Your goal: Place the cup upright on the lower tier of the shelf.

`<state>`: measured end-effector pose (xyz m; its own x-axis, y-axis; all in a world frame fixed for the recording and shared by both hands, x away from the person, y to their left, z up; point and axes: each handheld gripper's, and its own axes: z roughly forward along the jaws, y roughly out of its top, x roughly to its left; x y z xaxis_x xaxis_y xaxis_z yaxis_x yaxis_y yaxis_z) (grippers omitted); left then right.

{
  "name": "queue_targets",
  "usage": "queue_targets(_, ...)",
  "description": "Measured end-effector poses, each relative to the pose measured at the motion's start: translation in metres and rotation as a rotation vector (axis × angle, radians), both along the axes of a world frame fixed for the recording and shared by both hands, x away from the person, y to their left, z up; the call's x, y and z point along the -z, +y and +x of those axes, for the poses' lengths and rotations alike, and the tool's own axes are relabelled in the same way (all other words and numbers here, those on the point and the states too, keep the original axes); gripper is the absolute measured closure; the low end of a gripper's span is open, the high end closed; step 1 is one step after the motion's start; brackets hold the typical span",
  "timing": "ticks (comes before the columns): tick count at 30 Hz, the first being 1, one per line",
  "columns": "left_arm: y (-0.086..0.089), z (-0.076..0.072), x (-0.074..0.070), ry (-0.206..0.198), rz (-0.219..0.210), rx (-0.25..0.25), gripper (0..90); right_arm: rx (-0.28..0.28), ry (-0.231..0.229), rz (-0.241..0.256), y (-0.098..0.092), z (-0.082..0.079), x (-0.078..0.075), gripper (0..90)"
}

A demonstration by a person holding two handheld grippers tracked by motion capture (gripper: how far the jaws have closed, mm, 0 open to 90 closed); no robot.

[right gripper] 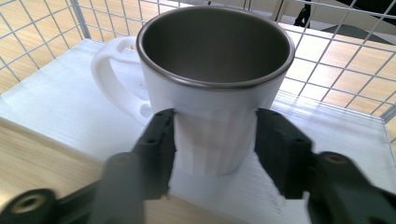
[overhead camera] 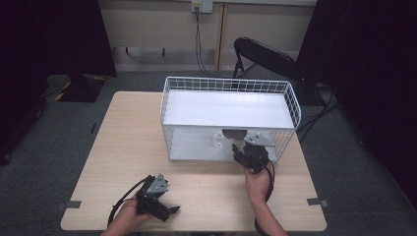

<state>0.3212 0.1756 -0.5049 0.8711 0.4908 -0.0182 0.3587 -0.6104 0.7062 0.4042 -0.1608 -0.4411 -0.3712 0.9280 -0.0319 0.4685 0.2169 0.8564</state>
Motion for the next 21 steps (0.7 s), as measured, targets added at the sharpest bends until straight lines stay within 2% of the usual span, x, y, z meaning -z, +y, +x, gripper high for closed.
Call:
queue_targets(1, 0.0000, 0.0000, 0.0000, 0.000, 0.000, 0.000, 0.0, 0.005, -0.003, 0.000, -0.0007, 0.0007, 0.0002, 53.9)
queue_targets(3, 0.0000, 0.0000, 0.0000, 0.000, 0.000, 0.000, 0.0, 0.003, -0.002, 0.002, -0.0010, 0.0015, 0.0002, 54.5)
queue_targets(5, 0.0000, 0.0000, 0.0000, 0.000, 0.000, 0.000, 0.0, 0.007, -0.010, 0.002, 0.0000, 0.0020, -0.0004, 60.4)
queue_targets(10, 0.0000, 0.0001, 0.0000, 0.000, 0.000, 0.002, 0.0, 0.011, -0.013, 0.003, 0.0007, 0.0036, -0.0010, 59.8)
queue_targets(12, 0.0000, 0.0001, 0.0000, 0.000, 0.000, 0.002, 0.0, 0.007, -0.015, 0.001, 0.0012, 0.0032, -0.0008, 55.2)
queue_targets(18, 0.0000, 0.0002, 0.0000, 0.000, 0.000, 0.002, 0.0, -0.032, -0.029, 0.007, 0.0033, -0.0001, -0.0030, 30.8)
queue_targets(21, 0.0000, 0.0002, 0.0000, 0.000, 0.000, 0.002, 0.0, -0.058, -0.019, 0.017, 0.0045, -0.0005, -0.0049, 23.7)
